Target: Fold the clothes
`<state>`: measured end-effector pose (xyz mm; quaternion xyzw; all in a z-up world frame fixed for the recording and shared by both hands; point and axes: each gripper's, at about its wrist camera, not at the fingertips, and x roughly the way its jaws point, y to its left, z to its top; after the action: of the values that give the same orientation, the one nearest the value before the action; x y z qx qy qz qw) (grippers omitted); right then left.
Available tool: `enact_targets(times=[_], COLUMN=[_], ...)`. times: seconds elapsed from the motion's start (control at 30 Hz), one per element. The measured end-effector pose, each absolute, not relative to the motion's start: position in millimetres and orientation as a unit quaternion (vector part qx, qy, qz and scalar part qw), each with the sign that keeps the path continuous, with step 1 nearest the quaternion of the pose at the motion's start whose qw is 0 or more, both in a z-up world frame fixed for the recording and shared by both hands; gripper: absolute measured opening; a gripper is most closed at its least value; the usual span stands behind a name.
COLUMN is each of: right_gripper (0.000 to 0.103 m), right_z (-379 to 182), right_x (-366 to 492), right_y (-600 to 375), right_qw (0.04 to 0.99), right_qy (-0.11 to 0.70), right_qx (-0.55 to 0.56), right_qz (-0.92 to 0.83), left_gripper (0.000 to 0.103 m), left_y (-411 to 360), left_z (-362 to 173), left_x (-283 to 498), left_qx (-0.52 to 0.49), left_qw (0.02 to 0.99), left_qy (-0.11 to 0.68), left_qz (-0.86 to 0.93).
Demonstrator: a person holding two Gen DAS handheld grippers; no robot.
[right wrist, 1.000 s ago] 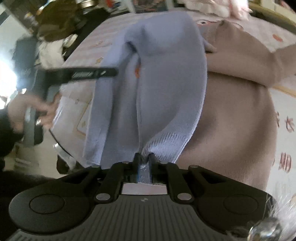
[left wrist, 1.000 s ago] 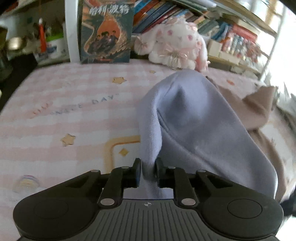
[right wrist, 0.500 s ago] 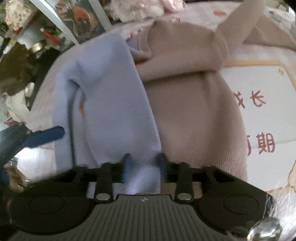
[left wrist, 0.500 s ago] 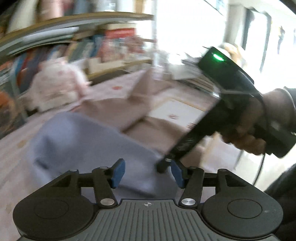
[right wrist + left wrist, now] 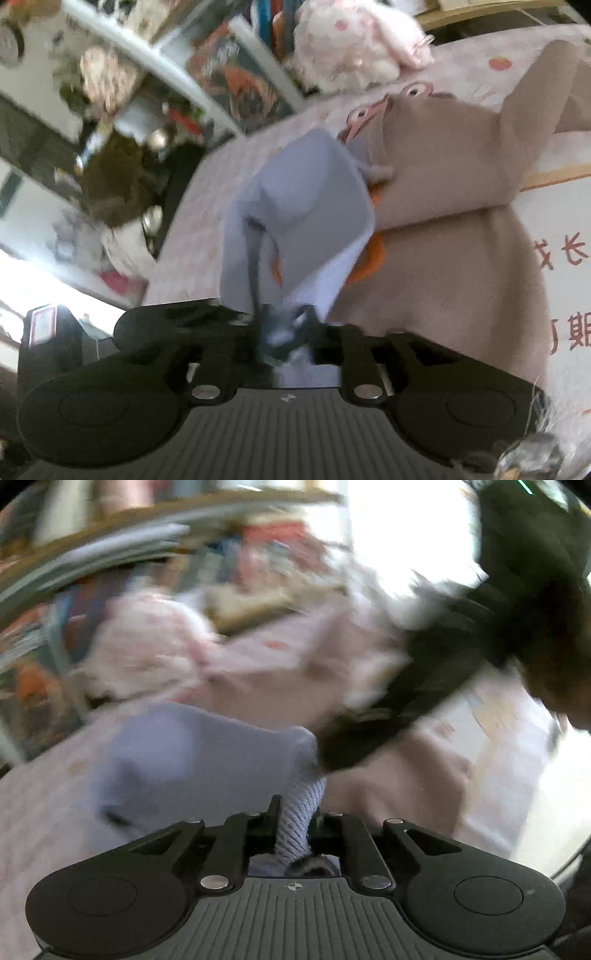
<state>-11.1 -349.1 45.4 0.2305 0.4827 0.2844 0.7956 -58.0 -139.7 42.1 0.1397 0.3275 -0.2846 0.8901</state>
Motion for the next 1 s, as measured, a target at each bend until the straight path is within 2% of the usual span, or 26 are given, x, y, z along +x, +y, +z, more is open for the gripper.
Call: enact_targets(times=[0.13,0.2,0.3,0.4,0.5,0.57,0.63,0.77,0.87,0.9,0.93,1.0], right_gripper=[0.032,0.032,0.032,0.032,0.032,0.032,0.032,0.034,0.035,0.030,0.018,0.010], right_z=[43.3,32.5,15.3,1.8,-2.2,-2.7,-3.8,-6.9,-8.5,-7.9,-7.5,-5.8], right_x=[-11.4,-12.3,-14.2,-17.7,-21.2,-21.1,-20.3,-18.7,-17.6,-18.0,-18.1,-18.4], right_y=[-360.9,-361.6,-365.8,-368.0,-363.5,-362.6,-361.0,-362.2,-362.9,-363.1,-363.3,-360.8], right_qw=[0.847,0.855,0.849,0.841,0.842,0.843,0.844,0.845,0.845,0.845,0.843,0.835], right_qy=[0.478,0.494,0.514,0.530,0.528,0.527,0.527,0.527,0.528,0.529,0.531,0.542], right_qx=[0.108,0.026,-0.034,-0.044,-0.061,-0.068,-0.073,-0.071,-0.064,-0.058,-0.050,-0.039], right_qz=[0.204,0.156,0.116,0.101,0.094,0.084,0.074,0.061,0.055,0.060,0.066,0.082], left_gripper=[0.010,0.010,0.010,0.010,0.019,0.027,0.029,0.043,0.045,0.046,0.046,0.046], left_y=[-49.3,6.6,83.4,132.3,159.8,164.2,163.2,123.2,92.9,82.7,72.6,52.4], left_z=[79.8,99.3,114.7,109.8,90.1,79.5,72.0,58.4,48.3,44.9,41.6,34.8], left_x=[-23.5,-5.7,9.6,23.3,37.0,38.0,36.0,20.6,8.9,5.0,1.1,-6.6], left_qx=[0.042,-0.006,-0.063,-0.044,-0.009,0.000,0.006,0.006,0.005,0.005,0.005,0.005], left_qw=[0.933,0.954,0.968,0.956,0.934,0.920,0.907,0.915,0.918,0.918,0.918,0.916], left_qy=[0.300,0.277,0.241,0.253,0.305,0.335,0.363,0.379,0.390,0.393,0.395,0.401], left_qz=[-0.193,-0.112,0.028,0.142,0.188,0.202,0.214,0.135,0.074,0.053,0.033,-0.008])
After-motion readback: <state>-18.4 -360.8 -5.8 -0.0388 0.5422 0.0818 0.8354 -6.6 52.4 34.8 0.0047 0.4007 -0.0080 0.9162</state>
